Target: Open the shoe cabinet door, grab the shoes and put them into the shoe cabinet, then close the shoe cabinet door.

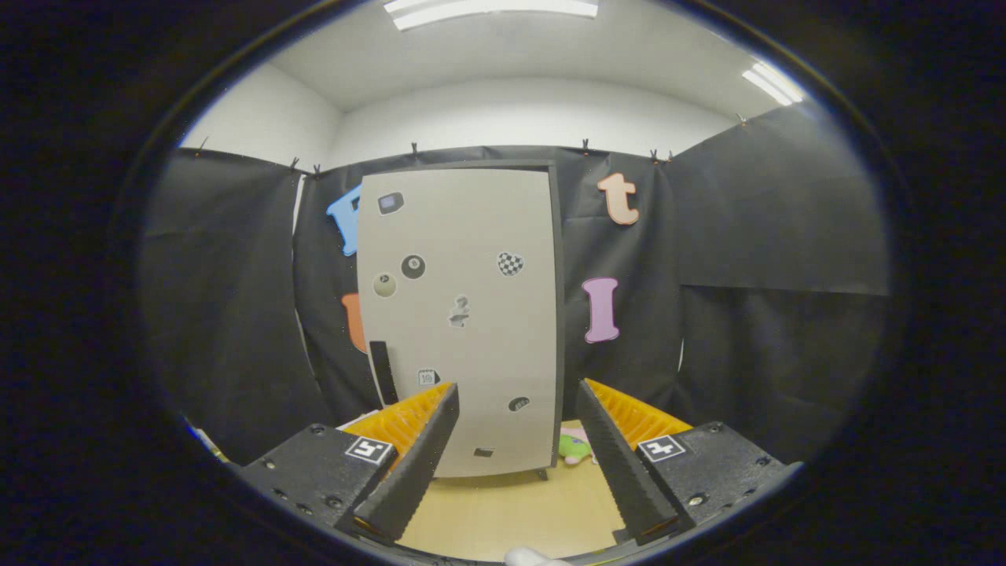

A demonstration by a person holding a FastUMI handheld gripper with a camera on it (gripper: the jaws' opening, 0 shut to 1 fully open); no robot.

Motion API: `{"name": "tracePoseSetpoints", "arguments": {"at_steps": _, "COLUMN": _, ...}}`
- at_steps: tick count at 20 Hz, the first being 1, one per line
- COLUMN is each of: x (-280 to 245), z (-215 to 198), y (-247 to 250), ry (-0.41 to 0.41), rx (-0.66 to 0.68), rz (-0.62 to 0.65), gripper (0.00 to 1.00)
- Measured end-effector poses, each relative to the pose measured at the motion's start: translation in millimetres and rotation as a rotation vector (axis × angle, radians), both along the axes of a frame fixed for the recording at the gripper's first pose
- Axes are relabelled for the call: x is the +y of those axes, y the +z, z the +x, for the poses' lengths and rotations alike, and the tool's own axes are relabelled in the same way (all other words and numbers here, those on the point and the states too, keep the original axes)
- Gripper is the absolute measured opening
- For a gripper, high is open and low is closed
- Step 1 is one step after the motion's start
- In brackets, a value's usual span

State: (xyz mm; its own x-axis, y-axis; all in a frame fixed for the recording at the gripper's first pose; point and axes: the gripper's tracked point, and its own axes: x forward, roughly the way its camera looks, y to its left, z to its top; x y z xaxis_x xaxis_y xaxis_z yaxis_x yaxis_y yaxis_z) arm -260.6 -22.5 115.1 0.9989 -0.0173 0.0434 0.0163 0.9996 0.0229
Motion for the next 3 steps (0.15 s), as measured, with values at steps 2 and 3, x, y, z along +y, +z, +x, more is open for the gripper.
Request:
{"name": "tracePoseSetpoints", "arguments": {"at_steps": 2, "x": -1.4, "z": -0.8, "y": -0.2, "ry": -0.003, "rx": 0.000, "rz": 0.000, "gripper": 0.98}}
{"name": "tracePoseSetpoints", "arguments": {"at_steps": 3, "x": -0.4, "z": -1.3, "y": -0.2, "ry": 0.000, "rx": 0.000, "rz": 0.002, "gripper": 0.98}}
